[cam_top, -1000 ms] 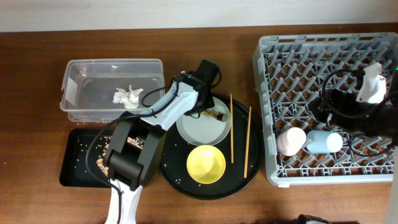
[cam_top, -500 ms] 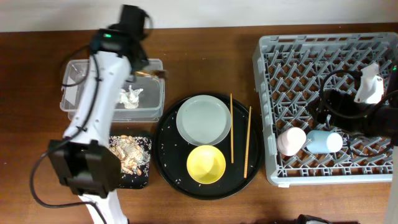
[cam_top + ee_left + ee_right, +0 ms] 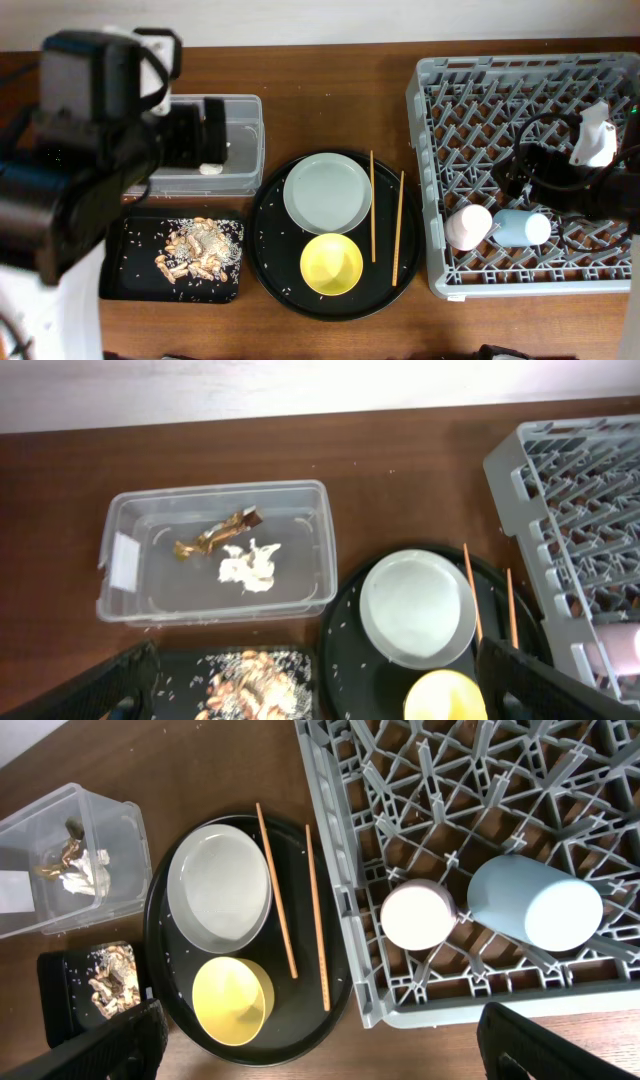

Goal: Sort waste into correct bins and load items into the dishwasher rack
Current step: 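Pick the gold wrapper from the grey plate and drop it in the clear bin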

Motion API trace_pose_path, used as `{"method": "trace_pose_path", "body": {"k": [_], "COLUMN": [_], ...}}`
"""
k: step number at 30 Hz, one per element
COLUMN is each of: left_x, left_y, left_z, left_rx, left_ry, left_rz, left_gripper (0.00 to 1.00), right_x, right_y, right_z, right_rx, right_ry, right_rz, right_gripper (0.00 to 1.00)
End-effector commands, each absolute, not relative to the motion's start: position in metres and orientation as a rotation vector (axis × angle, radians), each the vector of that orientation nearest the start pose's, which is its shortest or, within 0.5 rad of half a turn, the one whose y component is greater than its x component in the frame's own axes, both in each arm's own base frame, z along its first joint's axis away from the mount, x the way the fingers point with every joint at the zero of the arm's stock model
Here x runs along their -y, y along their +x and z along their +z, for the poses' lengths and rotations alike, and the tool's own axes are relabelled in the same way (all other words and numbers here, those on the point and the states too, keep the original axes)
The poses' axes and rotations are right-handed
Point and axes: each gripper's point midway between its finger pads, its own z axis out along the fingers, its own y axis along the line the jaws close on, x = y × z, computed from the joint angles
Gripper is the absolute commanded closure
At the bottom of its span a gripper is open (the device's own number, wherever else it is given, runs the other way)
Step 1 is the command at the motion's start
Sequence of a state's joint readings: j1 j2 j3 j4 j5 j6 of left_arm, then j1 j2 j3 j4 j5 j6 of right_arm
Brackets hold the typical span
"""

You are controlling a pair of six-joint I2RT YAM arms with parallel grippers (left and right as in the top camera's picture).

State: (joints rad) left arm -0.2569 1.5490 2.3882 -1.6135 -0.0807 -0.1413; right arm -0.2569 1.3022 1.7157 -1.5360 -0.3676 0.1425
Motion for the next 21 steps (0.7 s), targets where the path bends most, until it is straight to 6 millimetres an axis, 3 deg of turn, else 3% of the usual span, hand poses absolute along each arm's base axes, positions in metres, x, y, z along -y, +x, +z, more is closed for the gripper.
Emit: {"method": "trace_pose_path", "body": {"k": [1,5,12,14,17,21], "left_x": [0.063,0.056,0.052,0.049,0.070,0.077], "left_y": [0.285,0.262,0.252,0.258,0.275,0.277], "left_z": [0.429,0.439,0.446,0.456,0.467,0.432], "left_rx": [-2.354,-2.327,-2.296,-2.216,-2.036,-1.930], "left_ry": [0.134,0.131,0.126,0.140,0.321,0.366], "left_rz": [-0.103,-0.107,-0.099,-0.062,-0.102,-0.126], "left_gripper": [0.01,0.01,0.01,0.00,0.00,0.00], "right_x": [0.003,0.003,0.003,0.003,0.003,0.003], "right_y": [0.260,0.260,0.260,0.260,0.260,0.260], "right_z": [0.310,0.310,0.310,0.310,0.310,0.310], "right_rx": [-2.613,-2.613,-2.613,-2.613,-2.613,-2.613], "right_ry": [0.393,0.393,0.393,0.393,0.393,0.393], "right_rz": [0.449,0.449,0.449,0.449,0.449,0.449], "right_gripper": [0.02,0.02,0.02,0.02,0.02,0.02]}}
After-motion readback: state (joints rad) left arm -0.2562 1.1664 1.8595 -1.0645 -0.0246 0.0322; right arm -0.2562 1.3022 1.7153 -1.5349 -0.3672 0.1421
